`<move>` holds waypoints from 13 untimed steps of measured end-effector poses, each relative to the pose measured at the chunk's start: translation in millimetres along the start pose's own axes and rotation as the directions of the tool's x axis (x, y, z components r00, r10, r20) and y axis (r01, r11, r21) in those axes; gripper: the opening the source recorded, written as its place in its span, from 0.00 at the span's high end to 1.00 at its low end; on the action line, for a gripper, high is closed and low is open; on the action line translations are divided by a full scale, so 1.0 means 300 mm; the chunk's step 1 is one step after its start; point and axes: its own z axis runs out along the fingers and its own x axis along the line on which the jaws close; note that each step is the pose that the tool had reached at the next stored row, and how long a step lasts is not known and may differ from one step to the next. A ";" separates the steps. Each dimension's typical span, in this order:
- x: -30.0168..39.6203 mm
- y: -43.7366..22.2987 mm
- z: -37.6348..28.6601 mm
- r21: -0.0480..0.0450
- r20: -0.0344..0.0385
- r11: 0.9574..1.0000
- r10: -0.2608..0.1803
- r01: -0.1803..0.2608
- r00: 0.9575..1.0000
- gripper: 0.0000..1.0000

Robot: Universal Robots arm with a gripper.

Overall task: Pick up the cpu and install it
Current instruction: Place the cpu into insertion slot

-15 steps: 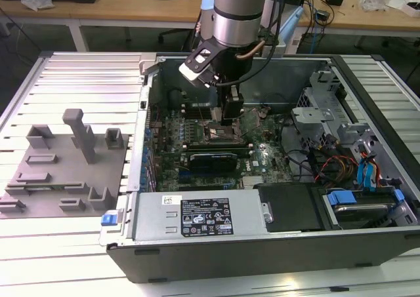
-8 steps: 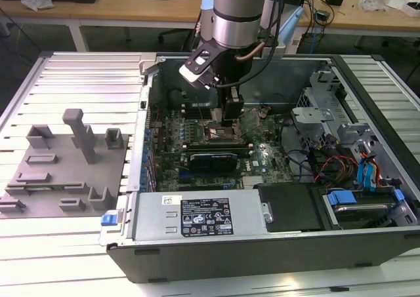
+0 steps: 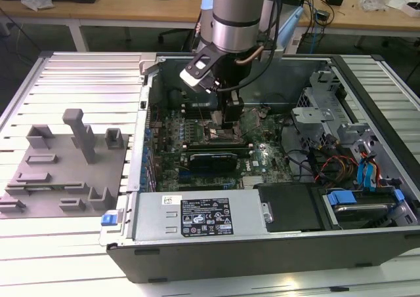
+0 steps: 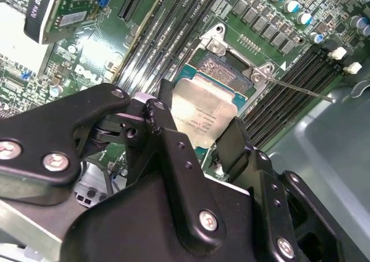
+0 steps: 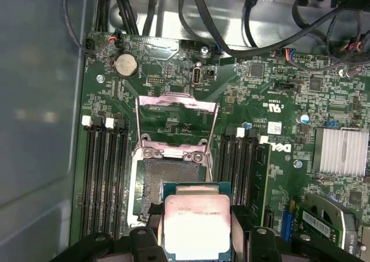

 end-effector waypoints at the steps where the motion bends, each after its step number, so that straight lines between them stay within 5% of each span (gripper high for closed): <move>1: 0.004 0.000 0.005 0.000 0.000 1.000 0.000 0.000 1.000 0.45; 13: 0.021 0.001 0.051 0.000 0.000 1.000 0.004 -0.004 1.000 0.45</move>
